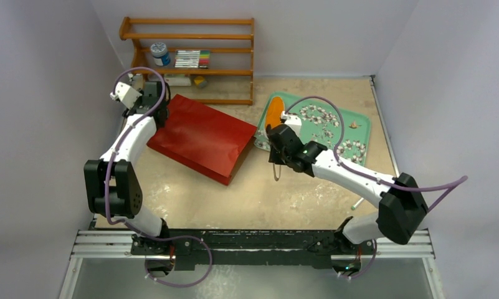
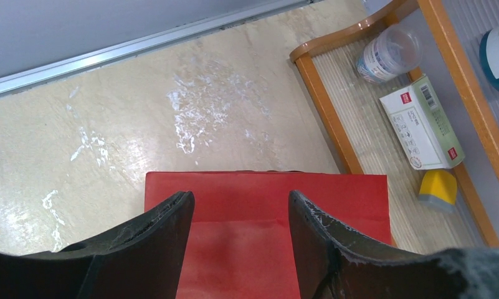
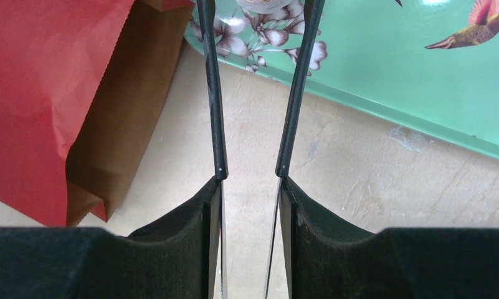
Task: Take the fake bread out of the paper bag
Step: Place the fake bread in the container.
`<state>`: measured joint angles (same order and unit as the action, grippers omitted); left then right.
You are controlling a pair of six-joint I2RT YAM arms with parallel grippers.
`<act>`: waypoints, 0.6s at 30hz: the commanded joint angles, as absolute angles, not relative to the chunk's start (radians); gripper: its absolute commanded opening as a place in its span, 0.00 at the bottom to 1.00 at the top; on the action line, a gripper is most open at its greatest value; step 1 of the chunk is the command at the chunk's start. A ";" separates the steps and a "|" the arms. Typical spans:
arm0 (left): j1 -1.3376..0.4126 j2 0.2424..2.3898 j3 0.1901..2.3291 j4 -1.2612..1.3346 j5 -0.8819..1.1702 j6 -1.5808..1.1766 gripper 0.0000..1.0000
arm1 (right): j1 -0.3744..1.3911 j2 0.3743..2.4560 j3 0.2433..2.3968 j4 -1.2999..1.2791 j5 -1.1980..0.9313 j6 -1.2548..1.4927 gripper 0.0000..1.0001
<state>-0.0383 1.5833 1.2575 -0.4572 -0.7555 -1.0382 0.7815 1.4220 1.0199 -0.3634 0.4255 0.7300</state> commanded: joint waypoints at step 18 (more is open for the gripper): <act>0.087 1.648 1.329 -0.518 -0.719 -1.066 0.58 | 1.019 1.240 0.909 -0.414 0.354 0.729 0.33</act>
